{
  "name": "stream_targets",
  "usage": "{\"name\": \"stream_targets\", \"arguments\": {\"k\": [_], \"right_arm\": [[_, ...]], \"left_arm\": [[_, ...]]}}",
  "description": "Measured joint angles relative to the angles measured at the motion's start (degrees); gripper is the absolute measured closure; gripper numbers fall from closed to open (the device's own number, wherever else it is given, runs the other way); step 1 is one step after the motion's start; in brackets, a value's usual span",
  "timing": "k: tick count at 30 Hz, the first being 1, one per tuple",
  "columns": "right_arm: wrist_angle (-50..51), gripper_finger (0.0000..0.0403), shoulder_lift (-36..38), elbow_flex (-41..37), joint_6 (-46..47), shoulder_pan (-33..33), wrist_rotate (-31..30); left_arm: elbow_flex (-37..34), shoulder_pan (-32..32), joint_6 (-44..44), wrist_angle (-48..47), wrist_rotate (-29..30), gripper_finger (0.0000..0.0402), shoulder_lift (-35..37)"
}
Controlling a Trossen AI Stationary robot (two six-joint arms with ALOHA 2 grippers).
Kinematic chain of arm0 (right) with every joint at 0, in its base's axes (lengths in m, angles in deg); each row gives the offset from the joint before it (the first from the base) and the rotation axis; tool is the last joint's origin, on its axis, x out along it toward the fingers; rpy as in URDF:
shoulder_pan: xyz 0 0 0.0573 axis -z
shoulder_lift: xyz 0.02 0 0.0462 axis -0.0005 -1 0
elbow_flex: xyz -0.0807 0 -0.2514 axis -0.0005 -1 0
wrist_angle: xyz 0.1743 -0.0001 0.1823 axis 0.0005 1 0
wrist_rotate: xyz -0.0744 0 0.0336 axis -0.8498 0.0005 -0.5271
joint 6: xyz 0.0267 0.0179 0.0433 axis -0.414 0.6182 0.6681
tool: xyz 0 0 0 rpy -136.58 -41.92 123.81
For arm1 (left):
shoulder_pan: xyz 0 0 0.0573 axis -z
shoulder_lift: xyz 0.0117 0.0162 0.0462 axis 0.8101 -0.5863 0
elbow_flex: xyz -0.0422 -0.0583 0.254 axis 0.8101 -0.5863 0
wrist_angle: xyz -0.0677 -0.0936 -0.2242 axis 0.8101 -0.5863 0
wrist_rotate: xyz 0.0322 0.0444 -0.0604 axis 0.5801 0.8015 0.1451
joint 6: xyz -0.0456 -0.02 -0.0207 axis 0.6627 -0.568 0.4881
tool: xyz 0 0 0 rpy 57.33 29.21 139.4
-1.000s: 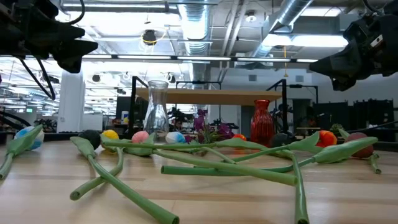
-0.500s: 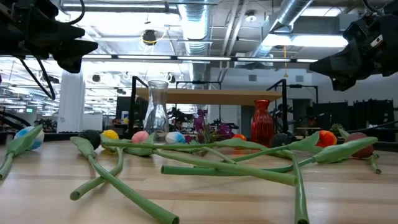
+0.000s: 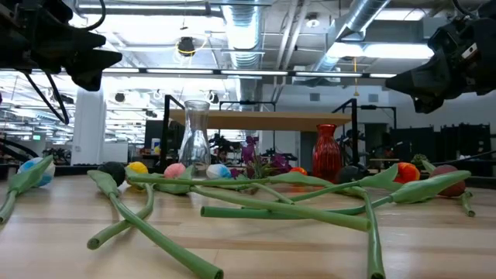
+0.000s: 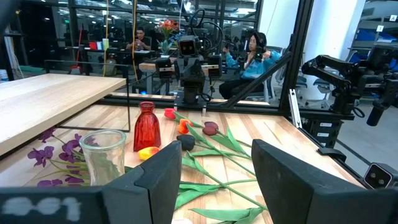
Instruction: Pick and place flowers into a vace then onto a shelf
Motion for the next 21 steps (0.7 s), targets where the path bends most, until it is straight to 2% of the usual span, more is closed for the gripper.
{"name": "stream_targets", "arguments": {"k": [21], "right_arm": [[0.0, 0.0403, 0.0, 0.0, 0.0, 0.0, 0.0]], "left_arm": [[0.0, 0.0, -1.0, 0.0, 0.3, 0.0216, 0.0]]}}
